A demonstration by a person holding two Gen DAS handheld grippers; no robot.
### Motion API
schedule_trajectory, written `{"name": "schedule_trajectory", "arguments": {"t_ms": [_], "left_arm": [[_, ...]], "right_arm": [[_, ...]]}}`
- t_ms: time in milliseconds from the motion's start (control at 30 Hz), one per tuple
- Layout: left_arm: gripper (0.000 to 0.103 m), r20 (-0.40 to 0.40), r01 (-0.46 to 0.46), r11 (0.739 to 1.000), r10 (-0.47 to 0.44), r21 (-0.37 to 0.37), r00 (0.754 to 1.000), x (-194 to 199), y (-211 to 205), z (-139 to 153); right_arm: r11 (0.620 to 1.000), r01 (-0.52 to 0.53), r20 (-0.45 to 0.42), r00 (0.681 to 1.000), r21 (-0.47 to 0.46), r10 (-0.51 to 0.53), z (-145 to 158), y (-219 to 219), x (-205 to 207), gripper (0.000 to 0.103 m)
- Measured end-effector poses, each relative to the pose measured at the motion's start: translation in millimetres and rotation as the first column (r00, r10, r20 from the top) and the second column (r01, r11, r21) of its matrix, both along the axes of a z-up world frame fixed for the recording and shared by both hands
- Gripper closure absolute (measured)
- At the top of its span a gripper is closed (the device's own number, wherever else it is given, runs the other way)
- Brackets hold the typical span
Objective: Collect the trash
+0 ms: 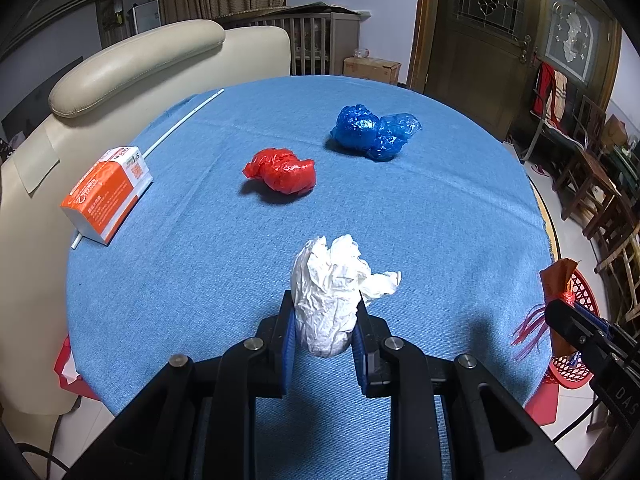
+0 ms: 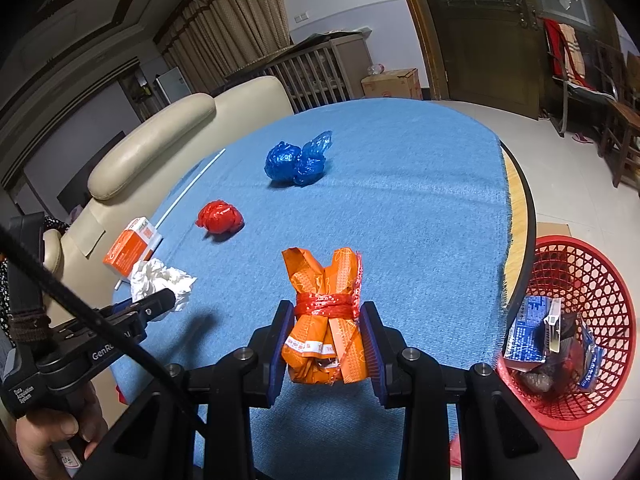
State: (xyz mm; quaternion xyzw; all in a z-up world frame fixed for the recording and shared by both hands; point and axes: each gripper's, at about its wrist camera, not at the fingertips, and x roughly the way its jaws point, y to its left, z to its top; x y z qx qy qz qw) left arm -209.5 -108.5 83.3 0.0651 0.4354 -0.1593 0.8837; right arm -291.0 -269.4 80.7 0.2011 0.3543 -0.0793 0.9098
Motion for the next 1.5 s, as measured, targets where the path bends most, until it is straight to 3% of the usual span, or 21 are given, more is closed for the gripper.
{"name": "schedule_trajectory", "arguments": {"t_ms": [1033,1267,1500], "left_arm": [[0.077,0.011,0.064,0.998,-0.064,0.025,0.998,-9.5,-28.3,1.3],[0.077,0.011,0.108,0.994,-0.109,0.021,0.994,-15.7,-46.8,3.1],[0.077,0.013,0.181,0.983,-0.181,0.021,0.983,-25.2,-78.2,4.7]], "right_arm": [[0.997,0.078,0.008,0.997,0.023,-0.079,-4.7,-31.6,-20.0,0.067],[0.99,0.133,0.004,0.991,0.035,-0.133,-10.5,-57.2,-36.2,0.067],[0.964,0.262,-0.032,0.965,0.049,-0.261,-26.6,-116.0,-71.5,0.067]]}}
